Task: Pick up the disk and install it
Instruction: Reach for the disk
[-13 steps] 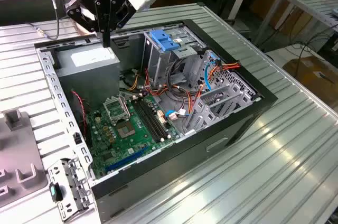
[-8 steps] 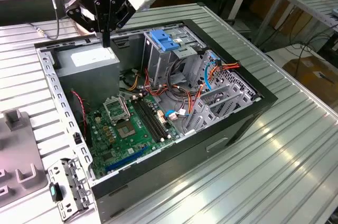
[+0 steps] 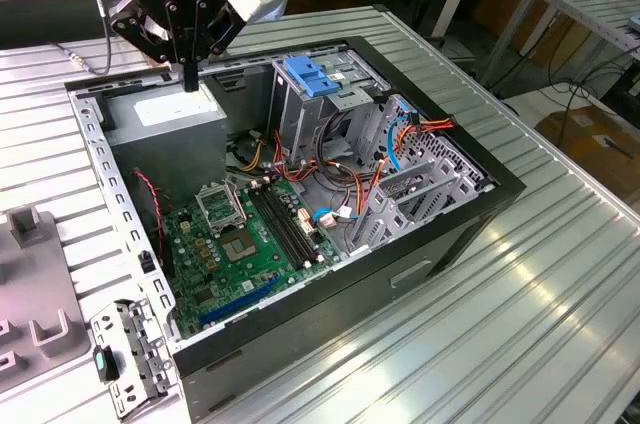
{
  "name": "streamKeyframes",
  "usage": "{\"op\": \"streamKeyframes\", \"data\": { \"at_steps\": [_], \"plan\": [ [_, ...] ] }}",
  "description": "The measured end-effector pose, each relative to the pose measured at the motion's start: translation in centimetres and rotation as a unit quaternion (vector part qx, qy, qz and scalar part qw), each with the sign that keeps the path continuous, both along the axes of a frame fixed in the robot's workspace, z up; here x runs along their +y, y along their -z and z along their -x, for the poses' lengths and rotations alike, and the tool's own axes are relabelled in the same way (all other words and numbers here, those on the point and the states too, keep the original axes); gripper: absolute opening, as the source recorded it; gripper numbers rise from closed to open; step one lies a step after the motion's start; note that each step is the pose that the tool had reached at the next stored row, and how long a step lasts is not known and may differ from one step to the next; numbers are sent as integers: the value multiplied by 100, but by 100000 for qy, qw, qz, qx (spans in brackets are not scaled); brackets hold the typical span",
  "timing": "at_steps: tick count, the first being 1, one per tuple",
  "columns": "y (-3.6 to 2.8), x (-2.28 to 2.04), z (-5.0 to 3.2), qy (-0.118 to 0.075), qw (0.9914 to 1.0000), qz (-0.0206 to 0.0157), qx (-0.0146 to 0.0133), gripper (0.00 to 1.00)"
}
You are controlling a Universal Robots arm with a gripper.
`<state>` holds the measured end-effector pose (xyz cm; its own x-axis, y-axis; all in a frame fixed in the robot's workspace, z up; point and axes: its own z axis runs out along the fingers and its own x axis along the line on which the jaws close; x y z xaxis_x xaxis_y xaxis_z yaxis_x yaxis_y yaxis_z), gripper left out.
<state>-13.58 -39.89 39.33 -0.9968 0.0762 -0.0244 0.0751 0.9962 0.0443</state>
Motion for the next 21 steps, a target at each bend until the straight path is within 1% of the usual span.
{"op": "streamKeyframes", "data": {
  "at_steps": [4,21],
  "plan": [
    [1,0,54,0,100000,-3,3,11],
    [4,0,157,0,100000,-1,42,11]
  ]
}}
